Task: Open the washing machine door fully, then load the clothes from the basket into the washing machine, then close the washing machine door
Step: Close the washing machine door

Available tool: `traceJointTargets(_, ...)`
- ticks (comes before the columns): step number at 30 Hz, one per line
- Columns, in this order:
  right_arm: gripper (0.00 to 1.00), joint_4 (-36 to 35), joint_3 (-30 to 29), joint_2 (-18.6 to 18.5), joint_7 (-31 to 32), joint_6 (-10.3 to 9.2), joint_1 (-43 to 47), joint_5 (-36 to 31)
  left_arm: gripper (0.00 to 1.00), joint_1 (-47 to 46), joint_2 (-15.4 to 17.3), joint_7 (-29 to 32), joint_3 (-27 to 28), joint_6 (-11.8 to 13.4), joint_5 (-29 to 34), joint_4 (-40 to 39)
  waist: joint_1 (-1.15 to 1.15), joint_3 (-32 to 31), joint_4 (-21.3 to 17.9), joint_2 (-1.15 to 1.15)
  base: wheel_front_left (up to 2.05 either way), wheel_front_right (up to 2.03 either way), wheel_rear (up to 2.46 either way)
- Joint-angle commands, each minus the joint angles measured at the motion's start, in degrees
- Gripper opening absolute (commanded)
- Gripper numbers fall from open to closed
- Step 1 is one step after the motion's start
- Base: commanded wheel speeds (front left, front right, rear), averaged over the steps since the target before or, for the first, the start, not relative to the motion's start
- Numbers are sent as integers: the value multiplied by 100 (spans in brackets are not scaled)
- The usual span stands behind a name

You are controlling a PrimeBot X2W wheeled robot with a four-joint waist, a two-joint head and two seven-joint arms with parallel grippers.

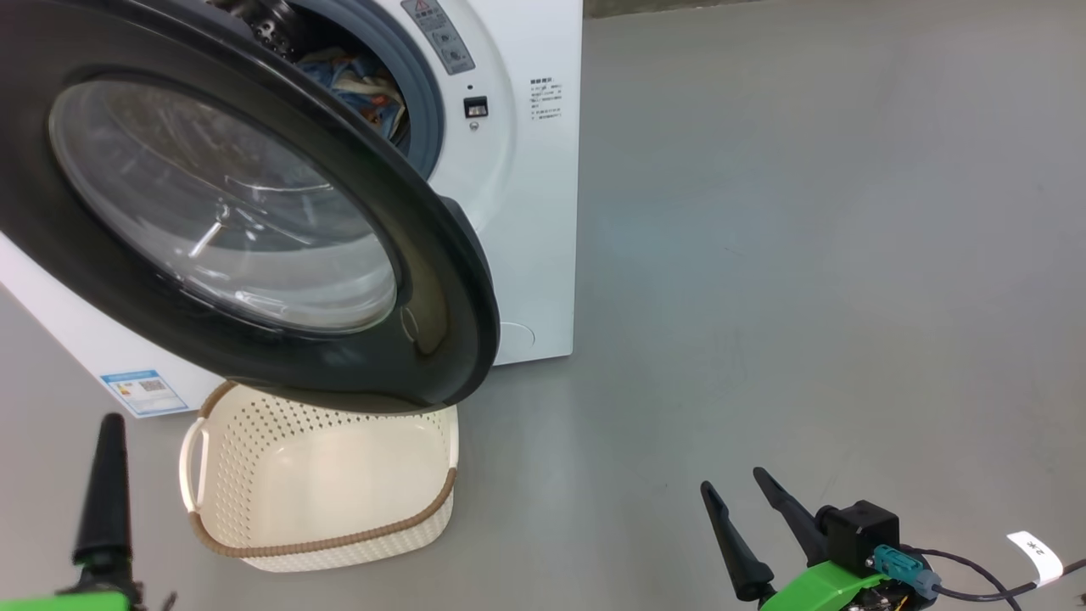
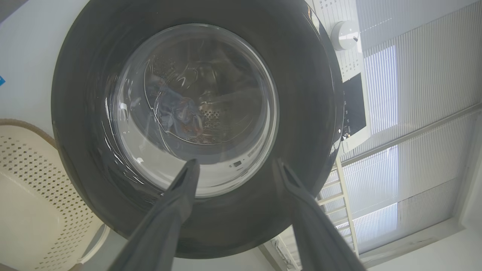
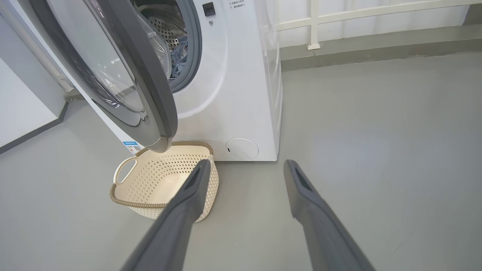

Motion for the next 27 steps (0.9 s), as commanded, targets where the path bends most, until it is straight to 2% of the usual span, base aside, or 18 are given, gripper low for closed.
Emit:
traceJointTargets(1,100,-161,102,26,-69,17,-37,62,100,31,328,-389,-44,-17,350,-220,0,-6,-1,0,0,0,0)
traceJointTargets(3,100,-176,96,26,-69,17,-24,64,100,147,597,-986,-360,-17,747,-182,0,-15,0,0,0,0,0)
traceJointTargets(4,100,-176,96,26,-69,17,-24,64,100,147,597,-986,-360,-17,747,-182,0,-15,0,0,0,0,0)
traceJointTargets(5,100,-184,98,26,-69,17,-17,65,100,206,773,-1188,-528,-17,1032,-116,0,-18,-1,0,0,0,0)
traceJointTargets(7,100,-201,102,26,-69,17,-7,64,100,293,1184,-1376,-827,-17,1970,77,0,-20,-6,0,0,0,0)
traceJointTargets(8,100,-209,99,26,-69,17,-4,64,100,295,1256,-1397,-902,-17,2414,157,0,-19,-7,0,0,0,0)
traceJointTargets(12,100,-236,87,26,-69,17,4,77,100,261,903,-1405,-497,-17,3673,104,0,-10,-12,0,0,0,0)
traceJointTargets(17,100,-247,86,26,-69,17,20,80,100,408,713,-1407,-456,-17,4750,175,0,-15,-45,0,0,0,0)
traceJointTargets(27,100,-289,49,26,-69,17,57,53,100,632,459,-1407,-338,-17,5976,277,0,-15,-57,0,0,0,0)
